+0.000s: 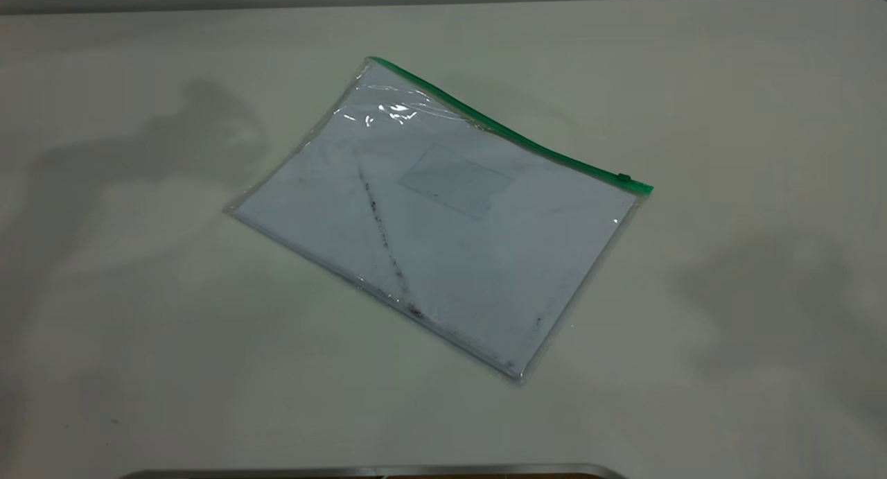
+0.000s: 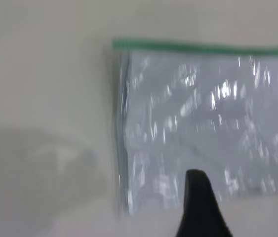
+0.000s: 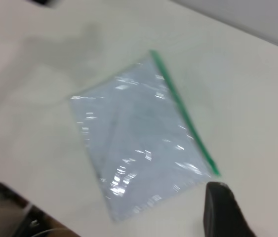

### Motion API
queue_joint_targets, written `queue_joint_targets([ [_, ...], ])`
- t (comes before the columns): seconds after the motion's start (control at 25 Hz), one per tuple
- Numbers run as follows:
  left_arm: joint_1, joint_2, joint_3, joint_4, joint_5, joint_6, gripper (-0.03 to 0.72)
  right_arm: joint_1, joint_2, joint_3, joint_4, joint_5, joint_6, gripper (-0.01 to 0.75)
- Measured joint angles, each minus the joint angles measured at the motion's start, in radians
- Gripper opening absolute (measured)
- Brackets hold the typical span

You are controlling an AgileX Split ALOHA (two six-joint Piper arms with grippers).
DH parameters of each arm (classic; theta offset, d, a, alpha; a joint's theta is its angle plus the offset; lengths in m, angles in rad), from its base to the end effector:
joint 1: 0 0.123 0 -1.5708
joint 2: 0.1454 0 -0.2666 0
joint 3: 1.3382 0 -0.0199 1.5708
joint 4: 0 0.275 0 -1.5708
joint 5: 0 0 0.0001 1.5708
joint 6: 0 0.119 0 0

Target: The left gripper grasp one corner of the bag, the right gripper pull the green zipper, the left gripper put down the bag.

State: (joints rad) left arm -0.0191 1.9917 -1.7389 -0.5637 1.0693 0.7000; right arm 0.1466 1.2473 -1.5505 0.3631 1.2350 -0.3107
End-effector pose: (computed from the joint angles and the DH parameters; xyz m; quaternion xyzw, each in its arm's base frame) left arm 0.4582 -0.0645 0.2258 0.2480 0.9185 -0.1941 0.2391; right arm 0.2669 0.0798 0.4262 -0.2132 0.8944 0.1512 0.3630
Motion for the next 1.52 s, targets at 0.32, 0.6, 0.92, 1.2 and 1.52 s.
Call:
queue_joint_targets([
  [0.32, -0.003, -0.302, 0.007, 0.210, 0.099, -0.306, 0.533, 0.000, -0.381, 0.513, -0.302, 0.000, 0.220, 0.333],
  [0.6, -0.003, -0.515, 0.145, 0.289, 0.099, -0.405, 0.533, 0.000, -0.626, 0.984, -0.353, -0.143, 0.304, 0.333],
  [0.92, -0.003, -0.806, 0.607, 0.337, 0.099, -0.433, 0.533, 0.000, -0.710, 1.068, -0.363, -0.136, 0.317, 0.333],
  [1.2, -0.003, -1.017, 0.976, 0.405, 0.098, -0.495, 0.534, 0.000, -0.714, 1.068, -0.363, -0.136, 0.317, 0.333],
  [1.52, -0.003, -1.237, 1.148, 0.447, 0.094, -0.515, 0.534, 0.000, -0.714, 1.068, -0.363, -0.136, 0.317, 0.333],
])
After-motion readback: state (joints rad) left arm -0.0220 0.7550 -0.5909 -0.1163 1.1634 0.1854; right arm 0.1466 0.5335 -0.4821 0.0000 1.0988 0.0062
